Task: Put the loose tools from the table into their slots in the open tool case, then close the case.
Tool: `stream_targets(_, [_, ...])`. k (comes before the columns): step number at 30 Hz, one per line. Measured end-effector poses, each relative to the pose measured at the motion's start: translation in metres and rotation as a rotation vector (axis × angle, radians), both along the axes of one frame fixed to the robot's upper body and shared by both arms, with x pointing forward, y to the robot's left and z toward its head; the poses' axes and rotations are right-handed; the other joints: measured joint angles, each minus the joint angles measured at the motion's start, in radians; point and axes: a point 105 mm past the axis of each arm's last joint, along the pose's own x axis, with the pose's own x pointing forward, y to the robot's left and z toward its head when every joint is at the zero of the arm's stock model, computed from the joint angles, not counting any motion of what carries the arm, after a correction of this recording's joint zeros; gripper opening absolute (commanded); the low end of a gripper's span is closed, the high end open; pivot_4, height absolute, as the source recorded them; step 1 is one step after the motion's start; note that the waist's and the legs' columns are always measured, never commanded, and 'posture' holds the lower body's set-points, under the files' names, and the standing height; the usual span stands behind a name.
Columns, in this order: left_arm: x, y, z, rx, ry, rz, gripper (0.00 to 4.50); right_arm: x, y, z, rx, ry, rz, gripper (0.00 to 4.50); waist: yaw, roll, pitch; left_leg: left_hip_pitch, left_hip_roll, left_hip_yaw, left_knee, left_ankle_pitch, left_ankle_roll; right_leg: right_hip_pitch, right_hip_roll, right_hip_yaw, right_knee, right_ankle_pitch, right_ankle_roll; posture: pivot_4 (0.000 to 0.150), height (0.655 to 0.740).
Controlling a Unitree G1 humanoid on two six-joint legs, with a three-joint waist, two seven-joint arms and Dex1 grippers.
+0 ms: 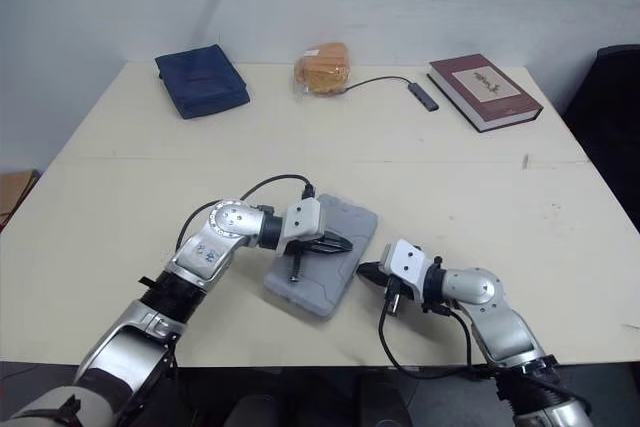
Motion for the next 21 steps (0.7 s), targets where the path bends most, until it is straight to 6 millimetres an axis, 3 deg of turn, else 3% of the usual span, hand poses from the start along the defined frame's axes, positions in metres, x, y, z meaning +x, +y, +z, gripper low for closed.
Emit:
stream_targets(2, [-0.001,0.003,0.005,-0.044,-0.020,-0.012,0.04,-0.002,-0.003,0.003,-0.011,-0.001,0.017,0.00,0.000,0.003,0.001,0.001,0.000,0.000,0.000,0.000,0.000,-0.002,0.000,0.000,0.000,0.000,0.000,0.150,0.7400])
stream_targets(4, [-0.007,0.014,0.013,-0.145,-0.029,-0.038,0.04,-0.009,-0.019,0.012,-0.035,-0.002,0.036,0.00,0.006,0.008,0.004,-0.006,-0.001,0.000,0.001,0.000,0.000,-0.010,-0.001,0.000,0.000,0.000,0.000,0.150,0.7400])
stream_targets(7, [-0.008,0.049,0.024,-0.193,-0.053,-0.010,0.04,-0.014,-0.047,0.031,-0.048,-0.022,0.021,0.00,0.010,0.008,0.005,-0.022,-0.001,-0.003,0.002,0.003,-0.002,-0.024,-0.001,-0.003,0.002,0.000,0.001,0.150,0.7400])
stream_targets(9, [-0.008,0.067,0.038,-0.211,-0.083,0.017,0.57,-0.019,-0.058,0.039,-0.044,-0.034,0.020,0.00,0.013,0.008,0.005,-0.026,-0.001,-0.005,0.001,0.003,-0.003,-0.029,-0.001,-0.005,0.002,0.000,0.001,0.150,0.7400])
stream_targets(13, [-0.022,0.116,0.056,-0.194,-0.066,0.105,2.17,-0.035,-0.085,0.061,-0.020,-0.022,-0.012,1.38,0.009,0.011,0.008,-0.029,-0.001,-0.004,0.000,0.002,-0.001,-0.030,-0.001,-0.004,0.000,0.000,0.001,0.150,0.7400])
stream_targets(18, [-0.034,0.180,0.042,-0.107,-0.042,0.352,4.35,-0.047,-0.121,0.087,-0.115,-0.141,-0.052,3.83,0.011,0.011,0.012,-0.027,-0.001,-0.004,0.000,0.002,0.000,-0.029,-0.002,-0.004,-0.001,0.000,0.001,0.150,0.7400])
stream_targets(19, [-0.036,0.193,0.039,-0.088,-0.048,0.411,4.50,-0.049,-0.125,0.092,-0.129,-0.163,-0.051,4.35,0.012,0.011,0.014,-0.027,-0.001,-0.004,0.000,0.002,0.000,-0.029,-0.002,-0.004,0.000,0.000,0.001,0.150,0.7400])
stream_targets(21, [-0.045,0.231,0.031,-0.035,-0.046,0.585,4.50,-0.052,-0.148,0.104,-0.170,-0.175,-0.096,4.44,0.008,0.014,0.017,-0.027,-0.002,-0.003,-0.001,0.002,0.000,-0.029,-0.003,-0.003,-0.001,0.000,0.001,0.150,0.7400])
